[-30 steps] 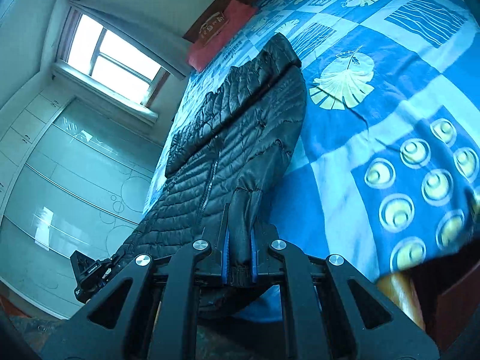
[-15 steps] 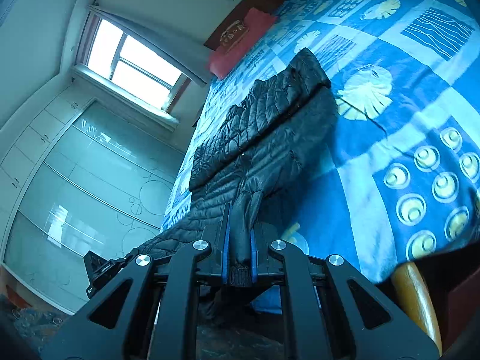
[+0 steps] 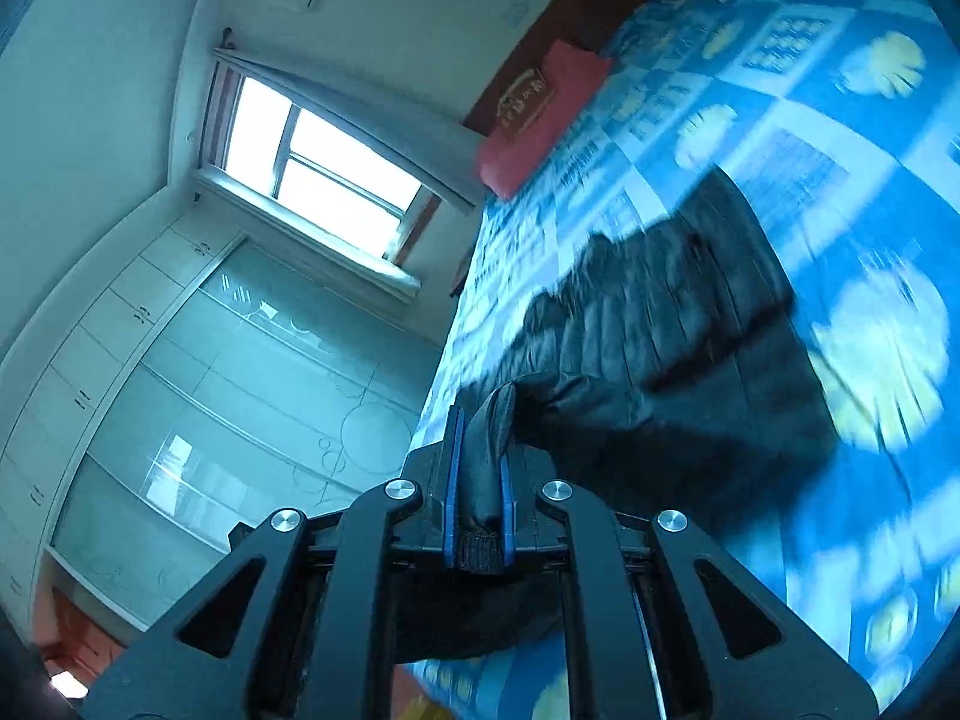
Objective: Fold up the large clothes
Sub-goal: 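Lift the hem with both grippers and fold it toward the collar, then lay the hem down over the jacket body with both grippers closed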
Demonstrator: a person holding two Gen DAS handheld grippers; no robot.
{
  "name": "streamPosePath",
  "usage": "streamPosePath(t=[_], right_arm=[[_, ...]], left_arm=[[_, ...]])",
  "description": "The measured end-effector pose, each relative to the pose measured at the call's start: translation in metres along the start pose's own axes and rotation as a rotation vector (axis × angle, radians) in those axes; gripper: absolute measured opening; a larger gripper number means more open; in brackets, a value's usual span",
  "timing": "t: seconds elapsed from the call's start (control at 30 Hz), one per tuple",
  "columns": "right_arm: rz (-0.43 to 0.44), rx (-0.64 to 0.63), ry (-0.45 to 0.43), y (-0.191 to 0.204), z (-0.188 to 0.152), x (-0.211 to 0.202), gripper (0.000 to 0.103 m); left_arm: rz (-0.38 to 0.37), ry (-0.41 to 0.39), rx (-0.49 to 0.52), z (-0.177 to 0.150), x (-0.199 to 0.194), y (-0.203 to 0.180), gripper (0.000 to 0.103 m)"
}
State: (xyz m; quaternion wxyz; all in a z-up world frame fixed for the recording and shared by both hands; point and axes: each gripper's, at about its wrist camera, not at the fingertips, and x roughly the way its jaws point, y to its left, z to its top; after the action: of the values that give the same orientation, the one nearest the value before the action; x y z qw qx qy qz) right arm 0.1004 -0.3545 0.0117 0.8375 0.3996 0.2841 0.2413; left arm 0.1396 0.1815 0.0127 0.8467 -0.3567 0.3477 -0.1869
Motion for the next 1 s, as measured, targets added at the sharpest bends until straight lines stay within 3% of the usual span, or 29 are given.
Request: streamPosePath(t=[0.17,0.43,0.7,0.93,1.0], right_arm=[[0.000,0.032,-0.009,-0.015,0.057,0.056,0.010],[-0.100,0.129,0.011,-0.075,0.123,0.161,0.010],[-0.268,0.188,0.059,-0.155,0.136,0.235,0.010],[-0.274,0.180,0.059,-0.173,0.130,0.246,0.012],[-0.256,0.188,0.049,-0.170,0.130,0.241,0.017]], left_arm=[[0.017,-0.001,-0.061,0.059,0.059,0.012,0.011],[0.087,0.040,-0.122,0.119,0.164,0.040,0.011],[0.222,0.102,-0.121,0.131,0.242,0.086,0.011],[0.213,0.100,-0.067,0.125,0.250,0.092,0.014],[0.181,0.097,-0.083,0.128,0.244,0.090,0.022]])
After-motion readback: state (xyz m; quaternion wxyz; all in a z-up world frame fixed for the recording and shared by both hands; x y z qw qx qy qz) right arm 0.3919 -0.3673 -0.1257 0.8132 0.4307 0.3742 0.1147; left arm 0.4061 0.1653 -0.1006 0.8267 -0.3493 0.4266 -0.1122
